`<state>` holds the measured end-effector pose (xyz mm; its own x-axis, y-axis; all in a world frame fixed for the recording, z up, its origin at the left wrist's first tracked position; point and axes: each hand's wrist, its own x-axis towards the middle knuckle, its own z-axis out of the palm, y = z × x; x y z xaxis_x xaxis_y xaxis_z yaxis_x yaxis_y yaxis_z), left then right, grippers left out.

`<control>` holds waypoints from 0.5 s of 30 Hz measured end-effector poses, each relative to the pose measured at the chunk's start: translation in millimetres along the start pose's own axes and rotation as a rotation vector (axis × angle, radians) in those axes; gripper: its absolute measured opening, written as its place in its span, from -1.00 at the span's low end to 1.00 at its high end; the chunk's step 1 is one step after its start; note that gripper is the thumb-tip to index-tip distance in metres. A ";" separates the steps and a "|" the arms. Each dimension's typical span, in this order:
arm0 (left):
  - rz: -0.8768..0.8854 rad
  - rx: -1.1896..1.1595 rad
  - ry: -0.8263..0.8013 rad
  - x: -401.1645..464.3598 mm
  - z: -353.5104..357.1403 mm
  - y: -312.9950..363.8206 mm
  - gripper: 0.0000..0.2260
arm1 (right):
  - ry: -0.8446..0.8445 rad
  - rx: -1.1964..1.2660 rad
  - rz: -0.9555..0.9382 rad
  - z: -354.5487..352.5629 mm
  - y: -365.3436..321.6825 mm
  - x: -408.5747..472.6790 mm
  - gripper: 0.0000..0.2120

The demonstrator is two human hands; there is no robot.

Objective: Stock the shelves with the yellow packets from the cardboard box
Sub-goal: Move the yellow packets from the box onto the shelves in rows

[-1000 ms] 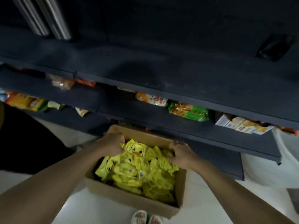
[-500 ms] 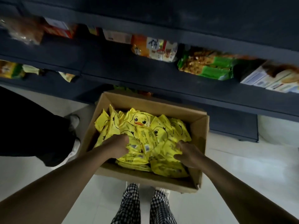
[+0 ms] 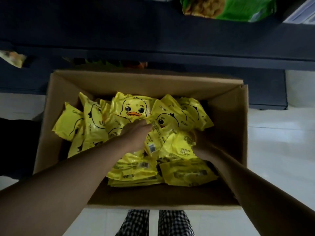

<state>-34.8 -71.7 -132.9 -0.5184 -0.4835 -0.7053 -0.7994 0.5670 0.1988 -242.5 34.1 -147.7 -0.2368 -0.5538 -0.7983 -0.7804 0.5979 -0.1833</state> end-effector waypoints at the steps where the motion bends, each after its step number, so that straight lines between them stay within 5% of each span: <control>1: 0.043 0.060 -0.003 4.7 3.4 -1.3 -0.39 | -0.003 -0.009 0.005 4.8 0.9 3.4 -0.54; 8: 0.132 0.247 -0.087 28.1 16.0 1.9 -0.14 | 0.072 -0.202 -0.050 10.8 3.0 13.9 -0.46; 15: 0.168 0.147 0.012 23.2 14.1 1.3 -0.43 | -0.082 0.033 -0.030 -0.6 8.9 6.8 -0.50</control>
<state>-43.6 -72.8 -158.6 -0.6451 -0.3814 -0.6621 -0.6488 0.7312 0.2109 -251.4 35.3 -154.4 -0.1640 -0.5231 -0.8363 -0.7664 0.6013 -0.2259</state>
